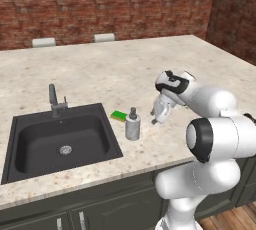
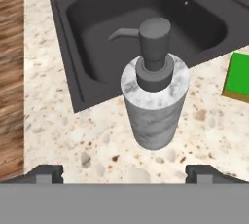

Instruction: Locate and retrieve the soap dispenser and sponge from the cabinet. Place them next to the sink.

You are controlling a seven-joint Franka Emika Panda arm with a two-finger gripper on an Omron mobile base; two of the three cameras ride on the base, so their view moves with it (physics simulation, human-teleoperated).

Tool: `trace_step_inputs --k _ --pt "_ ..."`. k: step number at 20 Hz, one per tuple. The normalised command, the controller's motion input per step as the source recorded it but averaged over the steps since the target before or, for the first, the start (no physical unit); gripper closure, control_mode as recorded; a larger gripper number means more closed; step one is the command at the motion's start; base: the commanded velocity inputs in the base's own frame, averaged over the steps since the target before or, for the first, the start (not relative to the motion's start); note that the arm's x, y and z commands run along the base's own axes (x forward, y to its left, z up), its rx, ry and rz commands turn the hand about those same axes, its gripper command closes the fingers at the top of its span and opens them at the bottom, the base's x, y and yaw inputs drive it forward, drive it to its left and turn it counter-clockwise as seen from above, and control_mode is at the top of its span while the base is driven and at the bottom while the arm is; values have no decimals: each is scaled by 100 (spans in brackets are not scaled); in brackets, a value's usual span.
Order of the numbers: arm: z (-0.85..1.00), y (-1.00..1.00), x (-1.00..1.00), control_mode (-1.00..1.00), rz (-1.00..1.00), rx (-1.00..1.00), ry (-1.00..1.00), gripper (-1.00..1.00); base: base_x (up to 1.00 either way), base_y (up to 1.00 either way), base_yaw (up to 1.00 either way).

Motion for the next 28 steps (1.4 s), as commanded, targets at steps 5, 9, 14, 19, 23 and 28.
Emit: trace_step_inputs --k 5,9,14,19,23,28 --pt "33 -18 -1 -100 0 -24 23 -100 0 0 0" --pt "34 -19 0 -100 0 -30 16 -100 0 0 0" --pt "27 -23 -20 -100 -1 -26 6 -100 0 0 0" --pt "0 -8 -41 -100 -28 -7 0 -100 0 0 0" --pt "12 -2 -51 -100 -26 -4 -10 -100 0 0 0" --pt "44 3 -39 -100 -22 -11 -16 -100 0 0 0"
